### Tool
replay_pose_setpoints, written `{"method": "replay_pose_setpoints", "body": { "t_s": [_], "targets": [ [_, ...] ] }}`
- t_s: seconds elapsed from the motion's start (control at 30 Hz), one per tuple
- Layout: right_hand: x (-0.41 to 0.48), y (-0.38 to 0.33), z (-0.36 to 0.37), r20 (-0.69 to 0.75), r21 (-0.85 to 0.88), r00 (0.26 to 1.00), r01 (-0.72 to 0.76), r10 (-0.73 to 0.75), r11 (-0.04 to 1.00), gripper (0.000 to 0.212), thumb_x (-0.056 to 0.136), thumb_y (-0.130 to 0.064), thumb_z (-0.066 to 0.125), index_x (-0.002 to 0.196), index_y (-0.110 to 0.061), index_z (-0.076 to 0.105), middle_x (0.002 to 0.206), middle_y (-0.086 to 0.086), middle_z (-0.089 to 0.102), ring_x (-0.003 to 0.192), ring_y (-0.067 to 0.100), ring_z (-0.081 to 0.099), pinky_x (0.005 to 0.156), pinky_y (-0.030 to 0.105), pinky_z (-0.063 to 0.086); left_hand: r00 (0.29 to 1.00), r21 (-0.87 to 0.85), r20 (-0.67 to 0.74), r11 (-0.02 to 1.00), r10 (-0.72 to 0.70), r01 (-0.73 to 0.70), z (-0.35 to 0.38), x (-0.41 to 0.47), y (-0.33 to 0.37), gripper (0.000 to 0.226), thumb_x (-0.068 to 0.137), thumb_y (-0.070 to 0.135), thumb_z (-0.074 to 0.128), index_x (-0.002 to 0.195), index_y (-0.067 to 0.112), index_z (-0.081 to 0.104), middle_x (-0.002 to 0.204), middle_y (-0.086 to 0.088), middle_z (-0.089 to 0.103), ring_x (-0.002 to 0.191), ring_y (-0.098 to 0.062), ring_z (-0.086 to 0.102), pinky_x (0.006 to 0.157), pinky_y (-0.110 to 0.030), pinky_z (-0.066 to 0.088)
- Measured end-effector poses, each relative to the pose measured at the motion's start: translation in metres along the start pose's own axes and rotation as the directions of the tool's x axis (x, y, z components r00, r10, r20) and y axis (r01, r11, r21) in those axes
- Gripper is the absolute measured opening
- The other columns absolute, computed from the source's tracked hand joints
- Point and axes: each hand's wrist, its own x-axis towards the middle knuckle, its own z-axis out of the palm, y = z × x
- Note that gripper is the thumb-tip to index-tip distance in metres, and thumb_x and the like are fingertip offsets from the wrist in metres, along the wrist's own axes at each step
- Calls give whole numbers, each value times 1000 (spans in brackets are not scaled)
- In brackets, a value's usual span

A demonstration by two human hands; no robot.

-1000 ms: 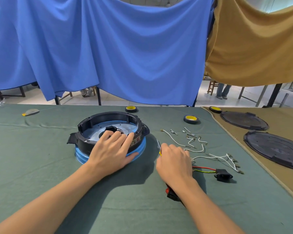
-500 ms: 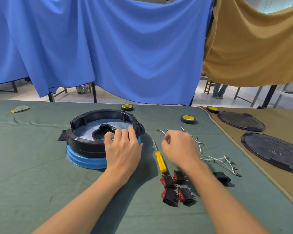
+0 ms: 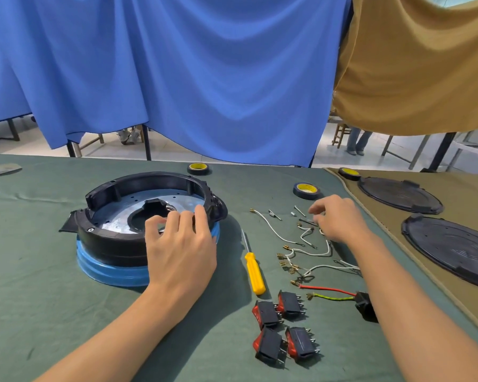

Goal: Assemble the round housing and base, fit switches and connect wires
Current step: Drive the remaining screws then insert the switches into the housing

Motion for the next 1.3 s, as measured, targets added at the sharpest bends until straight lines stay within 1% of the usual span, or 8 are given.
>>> {"method": "replay_pose_setpoints", "body": {
  "t_s": [0.13, 0.47, 0.6, 0.73, 0.93, 1.07, 1.17, 1.3],
  "targets": [
    [1, 0, 6, 50, -41, 998, 36, -34, 999, 29, 96, -17, 54, 116, -31, 69, 122, 6, 65, 117, 29, 53, 95, 41, 47, 1000, 0, 10, 1000, 4, -4, 0, 0, 1, 41, 72, 19, 77, 108, 2, 69, 76, -8, 64, 71, -29, 58, 77, -42, 30],
    [-2, -7, 8, 2, -33, 1000, 2, -2, 999, 28, 89, -4, 57, 88, -28, 71, 109, 10, 66, 103, 29, 56, 85, 42, 53, 999, -1, 36, 1000, 11, -11, -3, -2, -1, 40, 73, 21, 75, 108, 5, 68, 76, -7, 63, 72, -30, 57, 76, -41, 32],
    [-1, -7, 10, 6, -16, 999, 31, -31, 999, 20, 91, -9, 61, 97, -27, 66, 112, 9, 63, 103, 28, 55, 80, 37, 49, 999, -17, 40, 1000, 21, -20, -5, -3, -2, 41, 74, 22, 76, 109, 4, 68, 78, -8, 64, 74, -30, 58, 75, -40, 35],
    [-1, -5, 8, 19, 6, 999, 38, -38, 999, 20, 91, -9, 60, 103, -25, 60, 112, 12, 62, 101, 29, 58, 88, 42, 51, 1000, -53, 21, 999, 5, -4, -6, -4, -3, 38, 75, 21, 76, 106, 2, 67, 85, -11, 64, 80, -34, 58, 75, -42, 40],
    [-4, -8, -6, -6, 43, 998, 62, -62, 997, 25, 91, -4, 53, 109, -19, 61, 111, 15, 63, 102, 31, 59, 90, 43, 50, 997, -86, 40, 994, -61, 64, -6, -4, -9, 40, 82, 38, 69, 104, 4, 66, 88, -12, 66, 86, -35, 59, 81, -45, 40],
    [-13, -28, -29, -49, 142, 983, 180, -175, 973, 23, 87, -4, 63, 106, -16, 67, 99, 4, 69, 97, 21, 59, 82, 30, 45, 998, -94, 25, 994, -56, 58, -5, -4, -10, 31, 82, 37, 69, 92, 8, 67, 77, -7, 66, 79, -31, 60, 78, -43, 41],
    [-29, -58, -35, -41, 193, 959, 282, -279, 940, 29, 84, -11, 72, 113, -15, 70, 105, 3, 70, 95, 14, 60, 83, 23, 40, 999, -107, -3, 993, -52, 51, -4, -5, -10, 27, 81, 37, 71, 85, 11, 67, 73, -4, 66, 76, -28, 60, 77, -41, 40],
    [-54, -104, -34, -75, 296, 904, 424, -422, 856, 10, 85, -15, 71, 93, -14, 77, 93, 1, 72, 80, 6, 63, 75, 17, 41, 998, -106, 4, 992, -69, 69, -3, -6, -11, 30, 84, 41, 66, 90, 11, 68, 81, -5, 67, 83, -28, 60, 80, -42, 36]
  ]
}}
